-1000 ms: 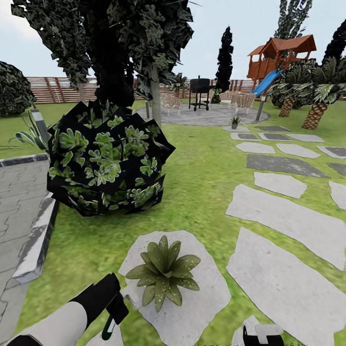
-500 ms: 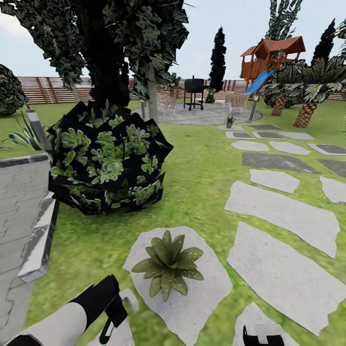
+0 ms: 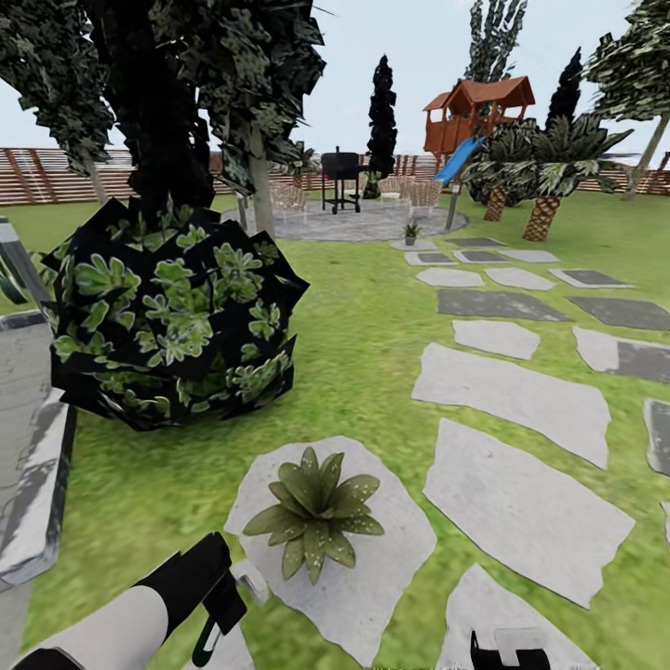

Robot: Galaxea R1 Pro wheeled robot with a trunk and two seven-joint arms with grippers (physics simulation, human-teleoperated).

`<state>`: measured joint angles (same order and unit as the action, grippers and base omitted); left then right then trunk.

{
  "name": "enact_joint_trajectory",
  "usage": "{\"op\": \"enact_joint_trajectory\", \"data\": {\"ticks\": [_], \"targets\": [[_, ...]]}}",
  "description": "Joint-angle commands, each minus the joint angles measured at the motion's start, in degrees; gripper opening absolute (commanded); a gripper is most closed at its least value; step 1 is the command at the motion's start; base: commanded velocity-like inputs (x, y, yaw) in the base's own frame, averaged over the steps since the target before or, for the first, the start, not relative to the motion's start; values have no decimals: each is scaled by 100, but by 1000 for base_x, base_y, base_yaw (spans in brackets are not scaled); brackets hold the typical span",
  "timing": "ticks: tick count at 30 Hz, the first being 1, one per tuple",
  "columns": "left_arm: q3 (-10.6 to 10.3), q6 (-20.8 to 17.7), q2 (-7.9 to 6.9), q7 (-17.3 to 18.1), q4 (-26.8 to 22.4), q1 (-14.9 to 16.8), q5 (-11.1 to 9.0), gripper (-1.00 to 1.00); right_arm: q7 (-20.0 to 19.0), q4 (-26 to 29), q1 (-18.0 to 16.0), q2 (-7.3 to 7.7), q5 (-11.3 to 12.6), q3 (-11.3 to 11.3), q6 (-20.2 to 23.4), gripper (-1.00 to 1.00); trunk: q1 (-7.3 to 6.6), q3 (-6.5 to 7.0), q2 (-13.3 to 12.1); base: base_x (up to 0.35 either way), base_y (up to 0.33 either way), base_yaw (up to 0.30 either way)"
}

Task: Pick up the pesticide atomizer in the garden and spray insectifuge to fully cover both potted plants in the garden.

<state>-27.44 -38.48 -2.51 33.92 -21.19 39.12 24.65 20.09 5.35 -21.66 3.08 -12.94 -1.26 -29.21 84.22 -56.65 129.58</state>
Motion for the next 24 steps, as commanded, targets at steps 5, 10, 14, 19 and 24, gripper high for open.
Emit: {"op": "enact_joint_trajectory", "data": {"ticks": [5,10,14,19,24], "targets": [[2,-10,-5,45,-17,-1,59,-100,39,-8,-5,-1,-58,-15,-6,100,-1,-5,2,-48,7,-126],[2,-10,-12,44,-22,-1,72,-100,39,-8,-5,5,-65,-15,-6,100,-1,-5,2,-212,186,-6],[9,-10,-20,44,-26,-1,77,-100,39,-8,-5,7,-68,-15,-6,100,-1,-5,2,-57,304,0],[26,-10,-18,44,-28,1,68,-100,39,-8,-5,2,-63,-15,-6,100,-1,-5,2,77,311,0],[28,-10,-13,44,-49,0,67,-100,47,-8,-5,0,-59,-15,-6,100,-1,-5,2,217,248,0]]}}
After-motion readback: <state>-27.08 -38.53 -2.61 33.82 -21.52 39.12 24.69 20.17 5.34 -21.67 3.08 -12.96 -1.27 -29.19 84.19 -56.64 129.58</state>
